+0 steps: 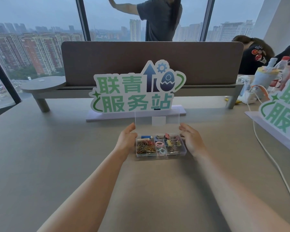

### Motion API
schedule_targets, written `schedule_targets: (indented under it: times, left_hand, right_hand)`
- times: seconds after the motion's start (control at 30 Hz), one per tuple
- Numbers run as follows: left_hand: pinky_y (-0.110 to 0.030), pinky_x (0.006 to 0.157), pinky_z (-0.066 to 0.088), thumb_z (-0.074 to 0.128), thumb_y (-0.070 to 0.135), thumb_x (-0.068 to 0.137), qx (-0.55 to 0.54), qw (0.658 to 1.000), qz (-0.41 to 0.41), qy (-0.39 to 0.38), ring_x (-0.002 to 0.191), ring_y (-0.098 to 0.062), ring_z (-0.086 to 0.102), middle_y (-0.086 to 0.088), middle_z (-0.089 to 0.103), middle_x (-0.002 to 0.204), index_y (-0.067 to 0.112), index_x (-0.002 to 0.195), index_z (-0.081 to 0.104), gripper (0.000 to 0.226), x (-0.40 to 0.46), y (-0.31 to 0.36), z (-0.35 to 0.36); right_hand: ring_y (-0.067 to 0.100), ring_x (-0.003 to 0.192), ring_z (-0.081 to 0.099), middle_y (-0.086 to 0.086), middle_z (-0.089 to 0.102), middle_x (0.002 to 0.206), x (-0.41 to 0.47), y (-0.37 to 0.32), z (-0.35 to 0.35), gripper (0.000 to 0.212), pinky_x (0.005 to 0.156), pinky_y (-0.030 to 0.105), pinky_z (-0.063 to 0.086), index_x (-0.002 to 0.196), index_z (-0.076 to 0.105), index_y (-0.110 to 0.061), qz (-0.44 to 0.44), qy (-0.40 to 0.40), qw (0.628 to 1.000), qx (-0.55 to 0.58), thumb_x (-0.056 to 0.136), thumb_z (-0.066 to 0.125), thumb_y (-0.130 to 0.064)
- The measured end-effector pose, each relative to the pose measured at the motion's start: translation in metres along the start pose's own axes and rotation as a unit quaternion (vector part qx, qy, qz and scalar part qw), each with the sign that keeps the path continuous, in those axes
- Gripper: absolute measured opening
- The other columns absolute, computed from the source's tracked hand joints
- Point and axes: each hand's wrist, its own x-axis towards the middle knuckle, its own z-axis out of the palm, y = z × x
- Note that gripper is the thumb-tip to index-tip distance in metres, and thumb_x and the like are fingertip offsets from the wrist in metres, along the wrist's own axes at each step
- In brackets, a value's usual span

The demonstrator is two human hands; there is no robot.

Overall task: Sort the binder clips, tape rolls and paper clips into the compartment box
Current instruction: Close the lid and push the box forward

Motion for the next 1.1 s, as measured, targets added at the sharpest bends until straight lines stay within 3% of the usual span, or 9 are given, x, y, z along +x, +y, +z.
schedule_targets:
  times: [0.13,0.27,0.33,0.43,0.57,0.7,0.8,1.0,1.1]
  left_hand:
    - [-0.046,0.099,0.049,0.043,0.018,0.084,-0.015,1.000,0.021,-0.005,0.116,-0.023,0.059,-0.001,0.058,0.133,0.029,0.135,0.048,0.052,-0.021,0.011,-0.005]
    - [-0.026,0.076,0.054,0.036,0.011,0.099,-0.050,0.998,0.048,0.008,0.093,-0.015,0.067,-0.002,0.068,0.108,0.022,0.127,0.055,0.035,-0.051,0.028,-0.010]
    - [-0.034,0.091,0.051,0.036,0.022,0.102,-0.062,0.996,0.050,0.029,0.107,-0.022,0.061,-0.004,0.063,0.116,0.022,0.132,0.051,0.034,-0.057,0.026,-0.015]
    - [-0.047,0.107,0.041,0.037,0.040,0.100,-0.084,0.995,0.049,0.036,0.121,-0.028,0.053,-0.006,0.055,0.132,0.021,0.134,0.050,0.041,-0.061,0.019,-0.023]
    - [-0.038,0.100,0.044,0.033,0.040,0.102,-0.105,0.992,0.052,0.046,0.114,-0.022,0.053,-0.001,0.060,0.116,0.015,0.122,0.056,0.040,-0.074,0.022,-0.027]
    - [-0.036,0.094,0.047,0.036,0.045,0.099,-0.091,0.992,0.054,0.068,0.111,-0.021,0.056,-0.004,0.061,0.117,0.010,0.124,0.057,0.047,-0.081,0.020,-0.030]
    - [-0.025,0.071,0.049,0.041,0.042,0.099,-0.094,0.991,0.061,0.072,0.093,-0.012,0.061,0.003,0.064,0.100,0.013,0.113,0.057,0.036,-0.086,0.017,-0.031]
    - [-0.036,0.080,0.050,0.058,0.038,0.091,-0.047,0.993,0.061,0.091,0.087,-0.020,0.059,-0.006,0.064,0.091,0.011,0.095,0.065,0.028,-0.091,0.003,-0.033]
    - [-0.040,0.082,0.053,0.064,0.038,0.079,-0.016,0.993,0.063,0.100,0.083,-0.023,0.064,-0.001,0.069,0.084,0.019,0.087,0.067,0.022,-0.096,-0.004,-0.032]
  right_hand:
    - [-0.004,0.082,0.054,-0.021,0.055,0.090,-0.011,-0.001,0.006,0.033,0.072,0.016,0.044,0.120,0.055,-0.019,-0.026,-0.011,0.999,0.028,0.100,0.036,-0.003]
    - [0.008,0.096,0.062,-0.016,0.064,0.094,-0.022,-0.004,0.016,0.038,0.088,0.033,0.048,0.111,0.061,-0.033,-0.042,-0.038,0.998,0.032,0.099,0.037,-0.007]
    - [0.010,0.102,0.064,-0.014,0.068,0.102,-0.026,-0.006,0.021,0.037,0.089,0.034,0.050,0.103,0.061,-0.042,-0.046,-0.049,0.997,0.035,0.101,0.036,-0.015]
    - [0.012,0.099,0.066,-0.007,0.070,0.105,-0.030,-0.004,0.024,0.029,0.086,0.033,0.052,0.113,0.061,-0.030,-0.051,-0.048,0.997,0.041,0.104,0.034,-0.025]
    - [0.043,0.093,0.055,0.029,0.055,0.099,-0.037,-0.002,0.026,0.044,0.087,0.047,0.048,0.110,0.051,0.000,-0.061,-0.022,0.998,0.028,0.104,0.032,-0.039]
    - [0.026,0.100,0.059,0.008,0.061,0.103,-0.045,-0.001,0.025,0.051,0.095,0.048,0.048,0.106,0.056,-0.019,-0.063,-0.001,0.998,-0.003,0.094,0.030,-0.061]
    - [0.027,0.094,0.059,0.017,0.060,0.105,-0.050,0.000,0.023,0.046,0.082,0.037,0.048,0.107,0.056,-0.010,-0.079,0.007,0.997,0.002,0.100,0.033,-0.050]
    - [0.028,0.077,0.056,0.022,0.062,0.087,-0.061,0.010,0.019,0.050,0.069,0.034,0.041,0.092,0.056,-0.001,-0.092,0.016,0.996,-0.002,0.096,0.044,-0.049]
    - [0.018,0.069,0.050,0.004,0.056,0.070,-0.065,0.013,0.018,0.036,0.064,0.033,0.037,0.080,0.055,-0.011,-0.090,0.018,0.996,-0.020,0.097,0.050,-0.042]
